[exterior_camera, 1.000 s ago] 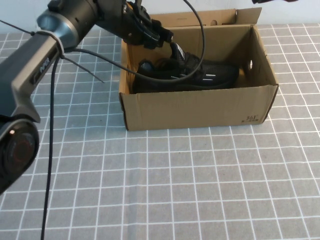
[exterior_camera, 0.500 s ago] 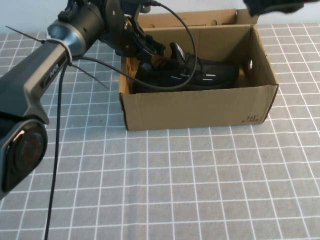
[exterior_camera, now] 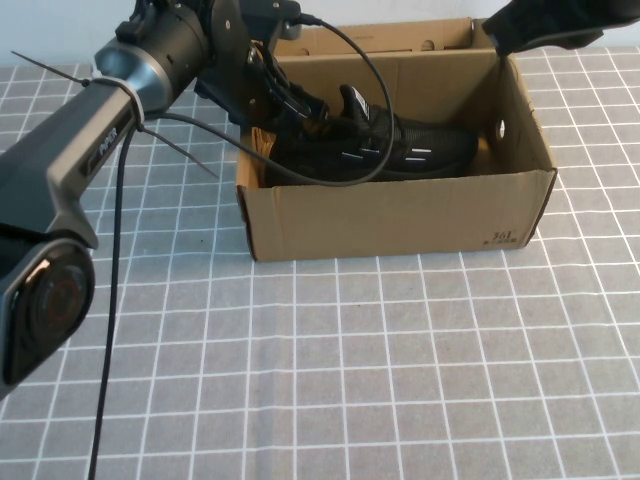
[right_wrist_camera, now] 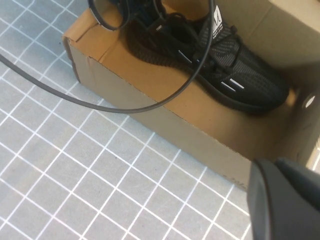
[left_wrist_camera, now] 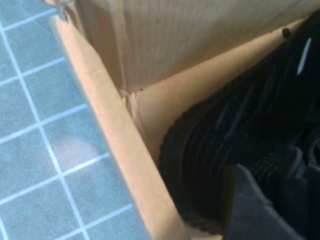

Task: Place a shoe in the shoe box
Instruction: Place the shoe in the shoe box

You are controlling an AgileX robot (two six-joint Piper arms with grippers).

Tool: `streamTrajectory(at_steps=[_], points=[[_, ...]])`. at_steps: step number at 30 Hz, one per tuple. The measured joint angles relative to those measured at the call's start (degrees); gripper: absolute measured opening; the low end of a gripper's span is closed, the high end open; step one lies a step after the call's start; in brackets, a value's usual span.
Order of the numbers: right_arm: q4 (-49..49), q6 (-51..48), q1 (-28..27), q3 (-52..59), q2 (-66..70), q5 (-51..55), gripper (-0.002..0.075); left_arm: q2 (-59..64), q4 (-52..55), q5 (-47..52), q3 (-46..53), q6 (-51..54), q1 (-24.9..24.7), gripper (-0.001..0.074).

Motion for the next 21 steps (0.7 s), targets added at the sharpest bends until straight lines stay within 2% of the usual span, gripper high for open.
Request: streamTrajectory(at_steps=[21], points=[[0.7,-0.1,0.0,0.0,0.0,0.0,-0.0016,2.9,0.3,-4.0,-0.5,0.0,-0.3,0.0212]])
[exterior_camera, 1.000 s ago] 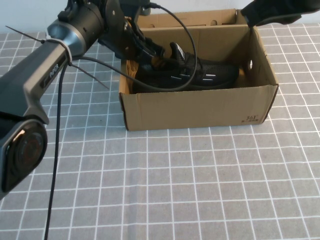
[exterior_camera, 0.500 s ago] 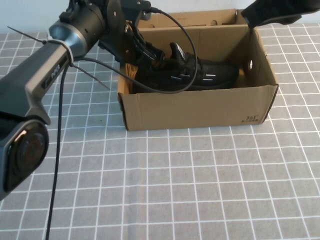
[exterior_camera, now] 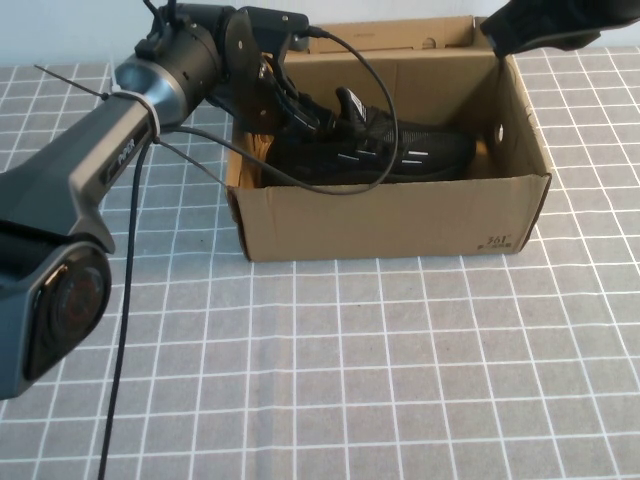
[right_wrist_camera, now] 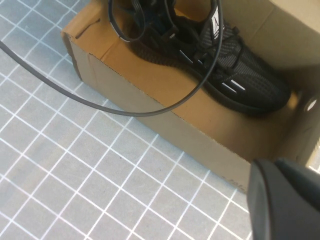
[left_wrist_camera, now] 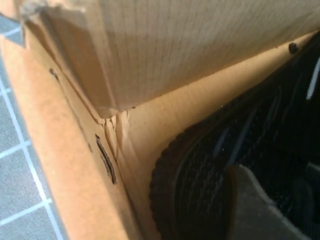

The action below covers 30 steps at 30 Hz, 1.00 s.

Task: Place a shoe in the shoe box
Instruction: Place the shoe in the shoe box

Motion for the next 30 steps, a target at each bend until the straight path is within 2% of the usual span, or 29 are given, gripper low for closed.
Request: streamTrajectory(at_steps=[3,6,9,23,30], points=[[0.1,0.0,0.0,0.0,0.0,0.0,-0.0016,0.0,0.0,-0.3,0.0,0.0,0.0,0.0156],[0.1,0.0,0.0,0.0,0.0,0.0,-0.0016,0.2,0.3,-1.4,0.0,0.0,0.0,0.0058],[0.1,0.0,0.0,0.0,0.0,0.0,-0.0016,0.5,0.4,-3.5,0.0,1.0,0.0,0.0018],[0.2,0.0,0.0,0.0,0.0,0.0,-0.0016,0.9,-2.6,-11.0,0.1,15.4,-1.2,0.0009],[0.2,0.0,0.0,0.0,0.0,0.0,-0.0016,0.9,-3.1,-13.7,0.1,18.5,-1.5,0.0008]])
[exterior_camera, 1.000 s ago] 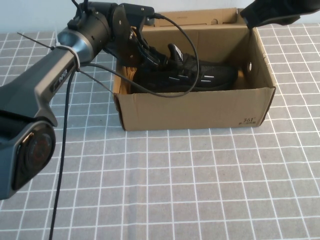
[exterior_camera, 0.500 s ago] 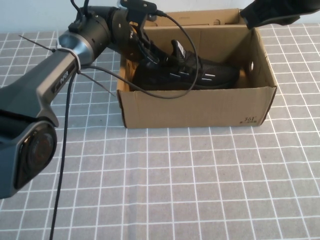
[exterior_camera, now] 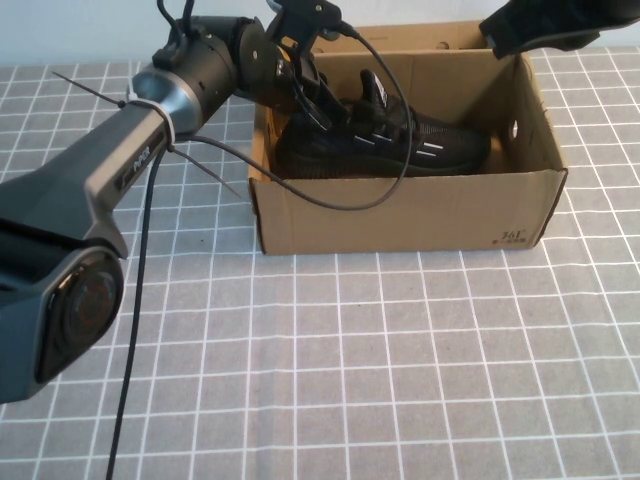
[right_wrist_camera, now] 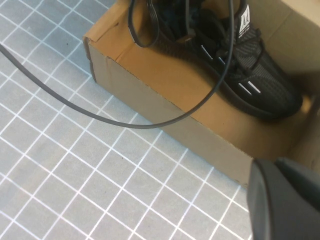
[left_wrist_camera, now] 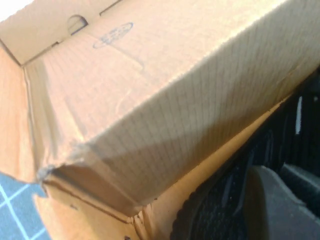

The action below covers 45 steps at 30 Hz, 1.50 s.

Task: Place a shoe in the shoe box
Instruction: Place the shoe in the shoe box

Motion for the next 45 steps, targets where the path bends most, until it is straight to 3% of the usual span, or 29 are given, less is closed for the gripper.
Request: streamTrajectory(at_steps=[9,17,19,24,26,31,36,45], points=[[0.1,0.0,0.0,0.0,0.0,0.0,-0.0016,0.0,-7.1,-3.3,0.3,9.5,0.0,0.0007],[1.1,0.0,0.0,0.0,0.0,0.0,-0.0016,0.6,-8.9,-3.7,0.4,11.4,0.0,0.0019],[1.6,0.0,0.0,0.0,0.0,0.0,-0.0016,0.9,-9.0,-3.3,0.4,11.5,-0.1,0.0073],[1.8,0.0,0.0,0.0,0.0,0.0,-0.0016,1.1,-9.6,-2.6,0.4,11.5,-0.3,0.0329],[1.8,0.0,0.0,0.0,0.0,0.0,-0.0016,1.1,-9.6,-2.6,0.4,11.2,-0.3,0.0398],[1.8,0.0,0.0,0.0,0.0,0.0,-0.0016,-1.3,-9.1,-0.5,0.4,7.3,-0.3,0.0445],[1.8,0.0,0.0,0.0,0.0,0.0,-0.0016,-8.0,-7.0,4.8,0.4,3.0,-0.3,0.0386],[1.8,1.5,0.0,0.1,-3.9,0.0,-0.0016,-18.7,1.7,18.6,0.4,-6.6,-0.3,0.0039]])
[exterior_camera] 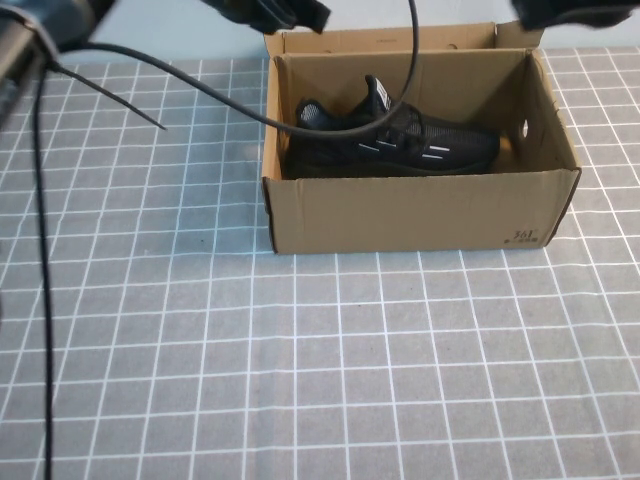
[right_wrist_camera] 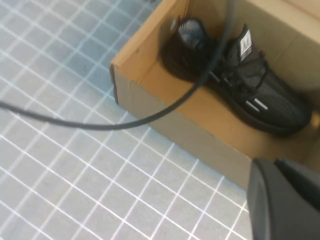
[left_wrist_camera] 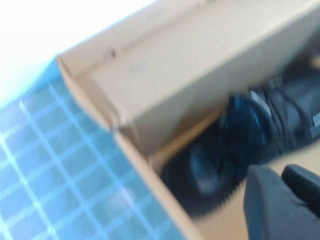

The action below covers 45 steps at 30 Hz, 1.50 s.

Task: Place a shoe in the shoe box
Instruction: Place the shoe in the shoe box

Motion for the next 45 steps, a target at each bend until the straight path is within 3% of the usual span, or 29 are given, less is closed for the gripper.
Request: streamTrajectory(at_steps=[10,16,23,32,40,45], points=[[0.6,4.9,0.0,11.4,-15.5,0.0,-0.0016,-10.6,0.9,13.5,1.1,-0.1,0.0,-0.0001],[1.1,6.4,0.0,26.9,-31.6,0.0,-0.0016,-21.7,0.9,12.4,13.1,-2.5,0.0,-0.0001],[3.1,8.1,0.0,44.8,-52.2,0.3,-0.0016,-41.3,0.9,-4.1,41.3,-3.8,0.0,-0.0001],[5.5,10.0,0.0,56.9,-70.3,-2.6,-0.0016,-71.2,0.9,-30.6,78.6,-4.4,0.0,-0.0001],[12.3,3.7,0.0,70.5,-83.8,-25.4,-0.0016,-94.5,0.8,-42.7,101.8,-5.0,0.0,-0.0001],[12.8,3.2,0.0,82.3,-85.2,-41.5,-0.0016,-102.2,0.8,-46.3,112.8,-5.1,0.0,-0.0001]])
